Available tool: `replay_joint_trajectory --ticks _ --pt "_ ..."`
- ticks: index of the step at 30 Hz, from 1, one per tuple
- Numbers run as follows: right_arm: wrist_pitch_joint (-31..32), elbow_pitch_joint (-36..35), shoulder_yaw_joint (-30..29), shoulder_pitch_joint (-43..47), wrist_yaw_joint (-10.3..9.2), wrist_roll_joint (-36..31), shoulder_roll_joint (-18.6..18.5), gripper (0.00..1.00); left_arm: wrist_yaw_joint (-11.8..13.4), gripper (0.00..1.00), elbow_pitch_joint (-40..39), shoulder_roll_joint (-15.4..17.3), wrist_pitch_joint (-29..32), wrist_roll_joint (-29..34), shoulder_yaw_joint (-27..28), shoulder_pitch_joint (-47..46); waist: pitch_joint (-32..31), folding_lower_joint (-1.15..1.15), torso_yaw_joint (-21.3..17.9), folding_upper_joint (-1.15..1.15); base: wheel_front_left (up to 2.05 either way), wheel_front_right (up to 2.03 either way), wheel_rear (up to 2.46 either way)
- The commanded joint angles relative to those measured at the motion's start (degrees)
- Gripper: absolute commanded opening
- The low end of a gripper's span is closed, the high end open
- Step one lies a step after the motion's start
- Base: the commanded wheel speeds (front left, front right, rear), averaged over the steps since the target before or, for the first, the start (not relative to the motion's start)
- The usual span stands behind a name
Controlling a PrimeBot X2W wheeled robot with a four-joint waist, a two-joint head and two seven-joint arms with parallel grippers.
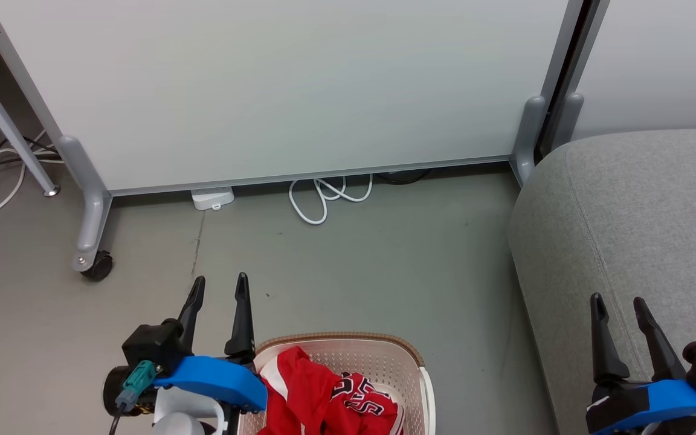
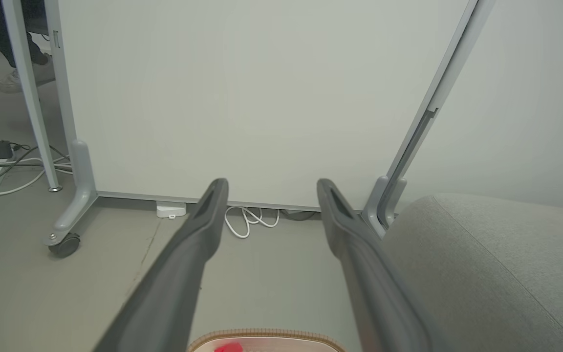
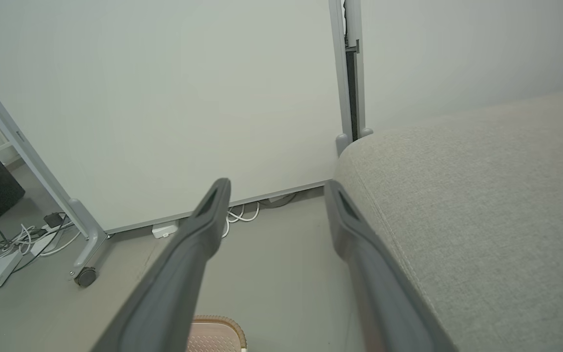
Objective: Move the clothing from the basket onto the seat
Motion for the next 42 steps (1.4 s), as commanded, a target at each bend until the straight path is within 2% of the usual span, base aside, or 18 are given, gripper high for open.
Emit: replay_joint_trajectory --ticks 1,31,42 --pt "-0.6 -0.2 -0.2 0.3 0.12 -1.5 -0.5 1.00 -0.2 1.00 -0.2 0.0 -0.5 1.3 -0.4 -0.9 0.0 0.00 0.0 0.00 0.00 0.00 0.00" --pt "-4.2 0.2 -0.7 1.1 0.15 -13.5 -0.5 1.00 1.0 1.00 1.6 -0.1 -3.6 8.8 -3.2 -1.2 0.3 0.00 0.4 0.00 0.00 0.00 0.00" --pt "-4.3 0.5 -0.8 1.0 0.15 -12.6 -0.5 1.00 1.0 1.00 1.5 -0.1 -3.6 7.8 -3.1 -1.3 0.6 0.00 0.5 0.00 0.00 0.00 0.00"
